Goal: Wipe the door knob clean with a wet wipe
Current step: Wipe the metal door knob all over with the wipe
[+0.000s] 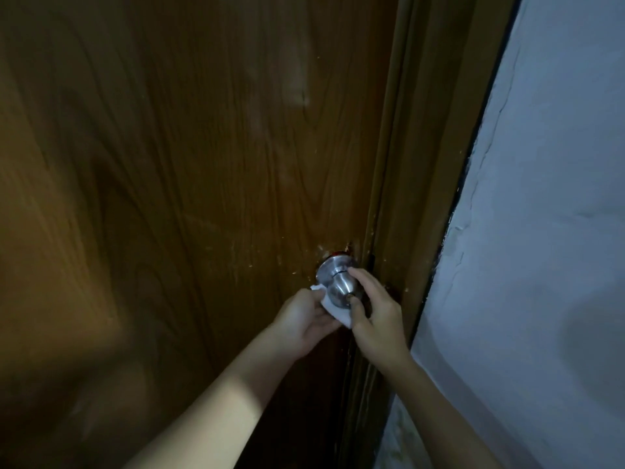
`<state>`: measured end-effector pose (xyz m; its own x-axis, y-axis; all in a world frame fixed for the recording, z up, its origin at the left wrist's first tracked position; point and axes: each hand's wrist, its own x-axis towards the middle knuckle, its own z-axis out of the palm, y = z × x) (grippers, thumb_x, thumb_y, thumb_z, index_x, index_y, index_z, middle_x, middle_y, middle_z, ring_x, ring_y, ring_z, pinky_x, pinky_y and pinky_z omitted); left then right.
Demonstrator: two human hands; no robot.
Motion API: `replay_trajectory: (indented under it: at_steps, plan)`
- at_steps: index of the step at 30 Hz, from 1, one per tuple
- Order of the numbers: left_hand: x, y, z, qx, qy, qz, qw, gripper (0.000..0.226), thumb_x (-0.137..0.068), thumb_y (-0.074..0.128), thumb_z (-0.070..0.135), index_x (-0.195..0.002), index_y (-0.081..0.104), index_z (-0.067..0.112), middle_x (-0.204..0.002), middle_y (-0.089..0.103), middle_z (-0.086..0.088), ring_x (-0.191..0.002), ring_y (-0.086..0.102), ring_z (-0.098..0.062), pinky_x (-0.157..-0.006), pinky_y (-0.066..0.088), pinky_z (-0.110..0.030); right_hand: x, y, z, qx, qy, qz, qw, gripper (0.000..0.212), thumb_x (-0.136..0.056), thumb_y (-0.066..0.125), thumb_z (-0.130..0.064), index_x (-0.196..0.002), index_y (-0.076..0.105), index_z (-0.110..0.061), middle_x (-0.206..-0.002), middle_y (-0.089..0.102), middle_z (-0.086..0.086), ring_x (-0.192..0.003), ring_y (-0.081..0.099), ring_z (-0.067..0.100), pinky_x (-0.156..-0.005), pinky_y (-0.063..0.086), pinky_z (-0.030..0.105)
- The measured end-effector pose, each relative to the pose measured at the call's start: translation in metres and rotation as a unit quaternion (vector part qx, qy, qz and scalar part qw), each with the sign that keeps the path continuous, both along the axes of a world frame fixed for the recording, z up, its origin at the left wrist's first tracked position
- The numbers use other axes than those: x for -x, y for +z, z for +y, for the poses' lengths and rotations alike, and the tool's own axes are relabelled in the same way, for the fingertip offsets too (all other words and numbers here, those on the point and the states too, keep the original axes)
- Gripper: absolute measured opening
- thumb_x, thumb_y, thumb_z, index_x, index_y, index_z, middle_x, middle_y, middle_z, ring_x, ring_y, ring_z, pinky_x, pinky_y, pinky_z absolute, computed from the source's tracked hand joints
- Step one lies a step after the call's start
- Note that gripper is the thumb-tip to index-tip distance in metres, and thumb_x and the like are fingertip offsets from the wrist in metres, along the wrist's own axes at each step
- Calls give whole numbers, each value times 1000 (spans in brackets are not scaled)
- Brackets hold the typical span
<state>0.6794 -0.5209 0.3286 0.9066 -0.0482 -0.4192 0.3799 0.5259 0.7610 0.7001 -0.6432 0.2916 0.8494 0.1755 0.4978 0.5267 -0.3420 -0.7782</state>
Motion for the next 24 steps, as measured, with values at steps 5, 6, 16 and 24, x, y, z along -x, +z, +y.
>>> replay_trajectory:
  at_steps: [5, 6, 16, 24]
  plan:
    - [-1, -3, 8, 37, 58, -17, 997, 26, -96, 38, 12, -116, 50, 2, -108, 64, -21, -100, 61, -30, -91, 46, -39, -9, 2, -6, 43, -4, -20, 999, 42, -89, 47, 4, -127, 49, -13, -127, 49, -6, -118, 43, 5, -91, 28, -3]
    - [-1, -6, 5, 32, 54, -17, 998, 26, -96, 38, 14, -115, 51, 3, -107, 64, -20, -99, 61, -29, -91, 46, -39, -9, 1, -6, 43, -6, -16, 999, 42, -88, 47, 4, -127, 49, -13, -127, 51, -3, -118, 43, 5, -91, 28, -4]
    - [17, -16, -11, -115, 63, -129, 983, 28, -98, 34, 20, -105, 61, 12, -102, 68, -10, -99, 63, -22, -92, 46, -33, -11, 1, -7, 30, -4, -13, 999, 43, -87, 50, 4, -126, 51, -15, -127, 56, -1, -119, 49, 9, -97, 37, 11]
    - [15, -32, -12, -620, -10, -388, 682, 46, -99, 30, 24, -144, 21, 20, -154, 16, 7, -140, 9, -1, -115, 11, -19, -9, 3, -12, -31, 36, 50, 998, 40, -88, 50, 2, -120, 53, -22, -109, 58, -12, -99, 51, -20, -80, 40, -1]
